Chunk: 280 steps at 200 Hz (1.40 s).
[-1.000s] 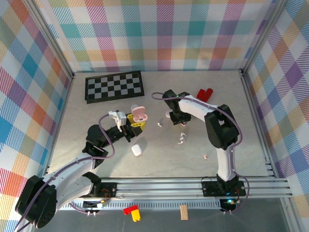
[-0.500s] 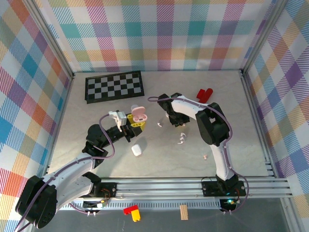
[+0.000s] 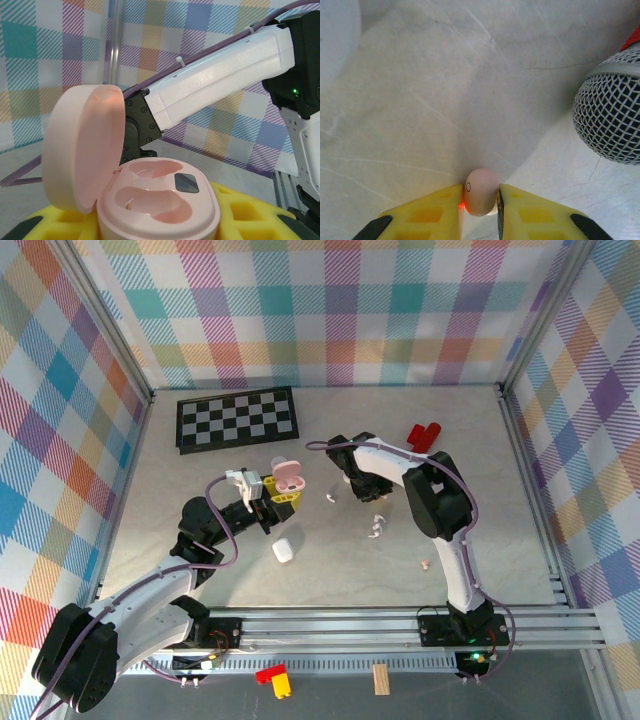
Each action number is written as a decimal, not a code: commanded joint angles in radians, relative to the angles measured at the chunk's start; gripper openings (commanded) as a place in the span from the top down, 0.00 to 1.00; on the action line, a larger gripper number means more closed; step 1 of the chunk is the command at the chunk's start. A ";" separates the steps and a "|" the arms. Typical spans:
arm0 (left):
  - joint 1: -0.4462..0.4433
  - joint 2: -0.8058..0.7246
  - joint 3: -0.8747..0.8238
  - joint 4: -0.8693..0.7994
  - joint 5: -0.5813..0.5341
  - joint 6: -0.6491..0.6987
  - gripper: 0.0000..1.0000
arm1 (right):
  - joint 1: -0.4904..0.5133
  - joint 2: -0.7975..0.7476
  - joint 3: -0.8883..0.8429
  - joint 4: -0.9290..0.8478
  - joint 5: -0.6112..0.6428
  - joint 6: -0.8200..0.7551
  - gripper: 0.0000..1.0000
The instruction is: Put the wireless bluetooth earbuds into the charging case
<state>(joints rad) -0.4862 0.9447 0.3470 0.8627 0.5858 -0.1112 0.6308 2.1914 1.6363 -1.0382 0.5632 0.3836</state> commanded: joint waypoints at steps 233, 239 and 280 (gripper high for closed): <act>0.011 0.431 0.231 0.195 0.056 0.075 0.72 | -0.264 -0.791 -0.480 0.426 -1.070 0.245 0.78; 0.011 0.449 0.240 0.206 0.058 0.077 0.72 | -0.268 -0.805 -0.484 0.433 -1.089 0.250 0.78; -0.003 0.561 0.281 0.316 0.048 0.092 0.74 | -0.269 -0.869 -0.478 0.482 -1.194 0.292 0.78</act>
<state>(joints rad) -0.4854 1.4670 0.5880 1.0534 0.6197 -0.0532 0.3607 1.3659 1.1568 -0.6289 -0.4961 0.6258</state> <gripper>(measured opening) 0.375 0.219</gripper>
